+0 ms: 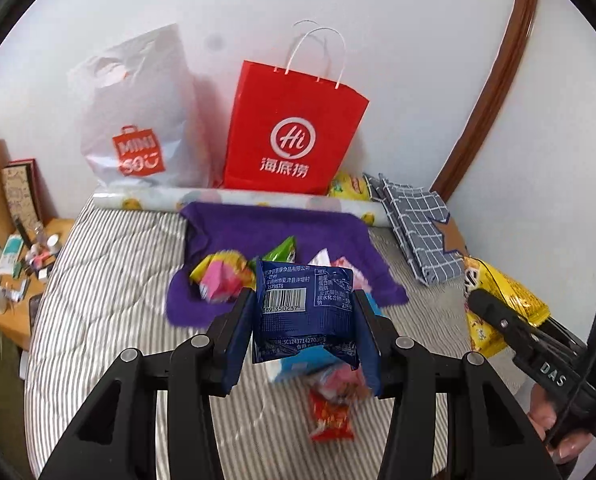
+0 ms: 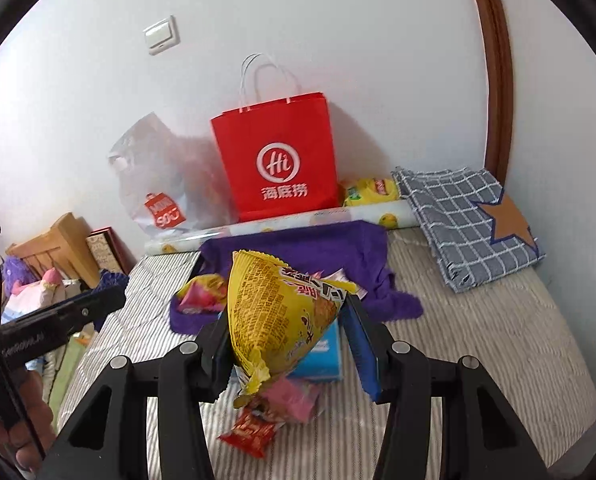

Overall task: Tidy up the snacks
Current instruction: 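Carry the dark blue packet and yellow chip bag over the purple towel with both tools, then open the left tool over the towel while the right tool releases the yellow chip bag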

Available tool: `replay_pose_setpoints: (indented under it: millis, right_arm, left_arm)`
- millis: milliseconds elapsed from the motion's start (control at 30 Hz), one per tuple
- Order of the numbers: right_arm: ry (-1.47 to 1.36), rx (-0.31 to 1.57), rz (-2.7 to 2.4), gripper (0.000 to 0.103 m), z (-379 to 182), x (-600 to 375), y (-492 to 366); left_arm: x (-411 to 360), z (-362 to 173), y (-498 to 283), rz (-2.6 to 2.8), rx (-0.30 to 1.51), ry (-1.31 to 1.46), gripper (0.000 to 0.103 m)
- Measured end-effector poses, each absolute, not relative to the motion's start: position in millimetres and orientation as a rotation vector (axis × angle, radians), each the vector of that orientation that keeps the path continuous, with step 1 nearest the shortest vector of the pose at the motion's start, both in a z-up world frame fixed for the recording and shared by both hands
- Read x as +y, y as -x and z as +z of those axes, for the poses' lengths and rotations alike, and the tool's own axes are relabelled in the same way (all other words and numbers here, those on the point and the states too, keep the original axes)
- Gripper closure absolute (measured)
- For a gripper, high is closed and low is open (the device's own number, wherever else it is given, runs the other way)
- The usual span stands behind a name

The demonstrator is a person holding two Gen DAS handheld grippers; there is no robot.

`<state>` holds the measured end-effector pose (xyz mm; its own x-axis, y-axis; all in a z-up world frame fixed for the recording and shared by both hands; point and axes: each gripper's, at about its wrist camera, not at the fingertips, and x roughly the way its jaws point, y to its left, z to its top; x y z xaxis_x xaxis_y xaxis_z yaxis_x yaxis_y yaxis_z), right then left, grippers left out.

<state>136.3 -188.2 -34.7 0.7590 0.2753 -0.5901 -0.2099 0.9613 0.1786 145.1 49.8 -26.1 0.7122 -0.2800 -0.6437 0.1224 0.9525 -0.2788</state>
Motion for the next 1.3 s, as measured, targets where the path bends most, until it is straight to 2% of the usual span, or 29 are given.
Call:
replay_pose_setpoints:
  millis: [733,1000,1300]
  right_arm:
    - [-0.120,0.665,0.267,0.055,-56,-197,-262]
    - [-0.112,0.690,0.252,0.055,-77,-194,-302]
    - [-0.093,0.775,0.249,0.055,-128,-188,-334]
  left_arm:
    - [46,-27,-273,-0.184,0.735,0.201,0.056]
    - [51,-49,-315,-0.164,0.773,0.201,0.056]
    - [64,-94,-351,-0.120,0.851,0.219,0.056]
